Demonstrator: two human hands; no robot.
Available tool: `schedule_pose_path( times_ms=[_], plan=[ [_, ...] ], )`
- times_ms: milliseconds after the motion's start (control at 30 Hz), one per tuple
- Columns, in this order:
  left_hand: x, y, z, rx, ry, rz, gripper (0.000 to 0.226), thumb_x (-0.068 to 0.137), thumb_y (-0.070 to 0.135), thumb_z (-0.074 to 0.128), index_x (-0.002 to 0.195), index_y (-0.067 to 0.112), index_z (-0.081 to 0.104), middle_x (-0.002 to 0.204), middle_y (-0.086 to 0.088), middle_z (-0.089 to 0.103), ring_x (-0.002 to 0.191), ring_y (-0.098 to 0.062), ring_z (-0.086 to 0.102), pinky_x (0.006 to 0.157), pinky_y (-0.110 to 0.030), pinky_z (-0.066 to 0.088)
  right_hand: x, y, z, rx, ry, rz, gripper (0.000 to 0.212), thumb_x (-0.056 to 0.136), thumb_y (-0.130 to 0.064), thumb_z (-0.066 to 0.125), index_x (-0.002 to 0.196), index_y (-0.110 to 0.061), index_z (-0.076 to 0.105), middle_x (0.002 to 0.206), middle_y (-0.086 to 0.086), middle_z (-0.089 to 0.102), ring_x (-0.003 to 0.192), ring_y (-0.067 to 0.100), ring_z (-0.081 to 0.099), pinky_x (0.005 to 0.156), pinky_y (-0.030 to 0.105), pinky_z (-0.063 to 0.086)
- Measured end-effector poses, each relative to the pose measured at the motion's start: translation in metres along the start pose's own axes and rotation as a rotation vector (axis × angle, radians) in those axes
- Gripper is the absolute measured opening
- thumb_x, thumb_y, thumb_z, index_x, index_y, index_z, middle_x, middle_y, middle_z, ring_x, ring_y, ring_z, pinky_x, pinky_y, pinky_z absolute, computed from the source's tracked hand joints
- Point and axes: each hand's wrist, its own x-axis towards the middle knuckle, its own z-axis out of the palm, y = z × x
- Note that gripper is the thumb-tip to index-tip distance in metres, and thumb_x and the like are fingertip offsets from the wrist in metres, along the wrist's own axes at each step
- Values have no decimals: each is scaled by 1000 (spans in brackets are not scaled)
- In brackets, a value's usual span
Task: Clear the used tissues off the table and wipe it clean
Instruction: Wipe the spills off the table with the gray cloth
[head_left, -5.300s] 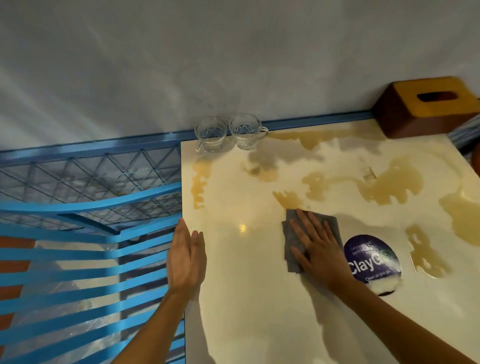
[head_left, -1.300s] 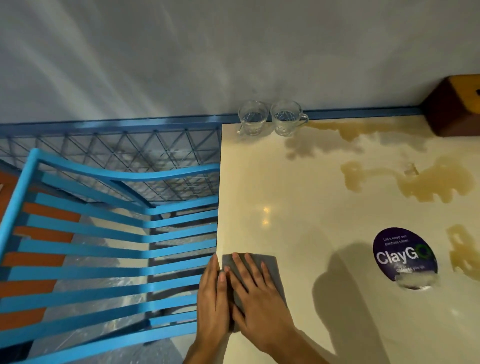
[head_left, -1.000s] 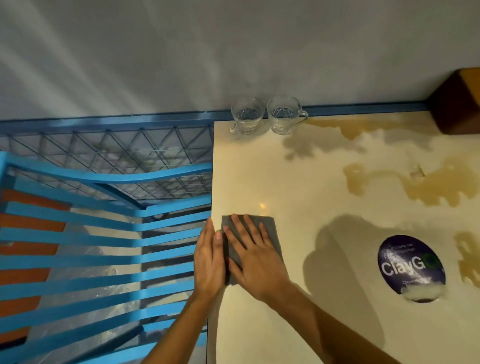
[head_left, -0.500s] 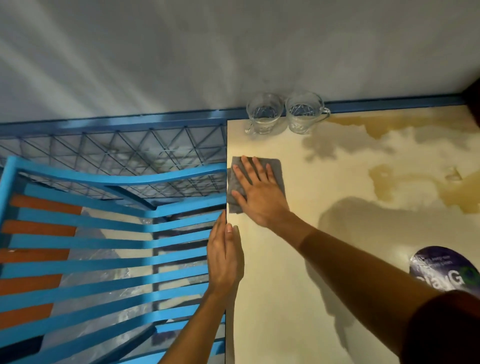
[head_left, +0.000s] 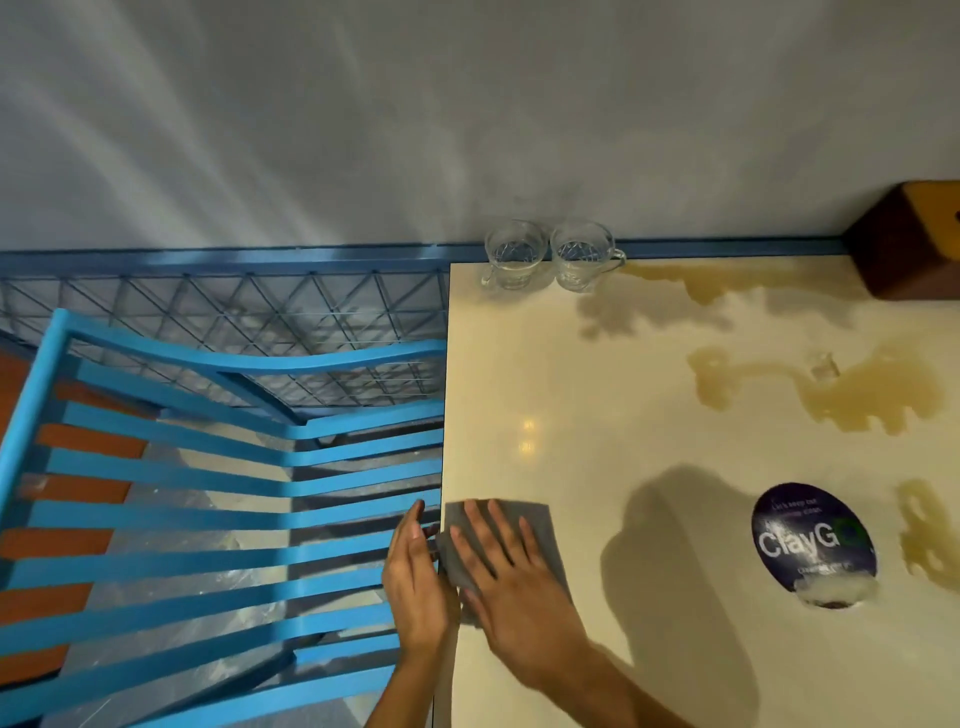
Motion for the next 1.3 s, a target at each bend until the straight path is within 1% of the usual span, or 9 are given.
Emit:
schedule_pose_path(
  times_ms=[167,267,333,433,533,667,867,1067,1300],
  plan=[
    [-29,4,-13,-143,-57,-161,39,105,30,32,111,17,68,104,-2,72,102,-18,66,88,-25,54,-55,-24,22,97,-63,-54,75,88,-41,39,154,-21,11,163,-1,8,148,23,15,116,42,10],
    [-30,11,-18,-205,-70,-234,46,104,37,34,116,7,67,106,-10,71,102,-23,66,91,-34,52,-61,-32,-9,669,138,95,50,101,-23,41,148,-33,30,149,-35,28,140,0,29,116,20,18],
    [-24,12,-18,-146,-74,-247,50,101,44,34,120,9,65,109,-9,70,104,-24,64,93,-37,50,-54,-24,-42,1279,107,275,32,102,-19,46,131,-25,57,125,-26,61,116,-2,57,95,17,45],
    [-13,14,-14,-69,-74,-250,48,98,50,37,118,15,64,109,-6,69,102,-23,64,97,-46,50,-45,24,-68,1643,264,526,30,82,-23,70,110,-12,69,105,0,74,101,18,67,84,29,54],
    [-2,25,-7,-32,-107,-225,40,101,44,37,116,19,64,110,-4,67,104,-20,62,100,-46,48,-56,75,-90,1412,353,556,77,68,-57,71,134,-21,55,129,-4,64,119,15,59,104,40,45],
    [10,39,12,-57,-104,-234,25,101,39,42,115,23,56,101,7,59,97,-10,57,95,-32,44,-73,99,-90,869,408,442,57,86,-57,48,140,-39,44,149,-20,39,138,1,34,112,33,29],
    [22,47,29,15,-156,-173,43,104,38,33,135,14,50,113,7,50,104,-10,46,94,-25,34,-30,56,-20,69,33,158,60,100,-56,15,154,-29,14,163,0,-4,150,22,-1,119,47,5],
    [35,33,35,2,-120,-133,31,101,45,35,113,24,55,98,13,59,96,-9,57,91,-27,43,68,85,-32,-73,34,131,65,97,-58,2,154,-27,3,162,5,-9,149,25,-11,120,47,-4],
    [45,9,39,60,-50,-182,50,93,65,32,117,29,57,108,-1,62,97,-17,60,93,-45,52,198,109,-61,-135,111,127,61,100,-53,15,154,-26,12,163,8,2,150,29,-3,121,51,4]
  ],
)
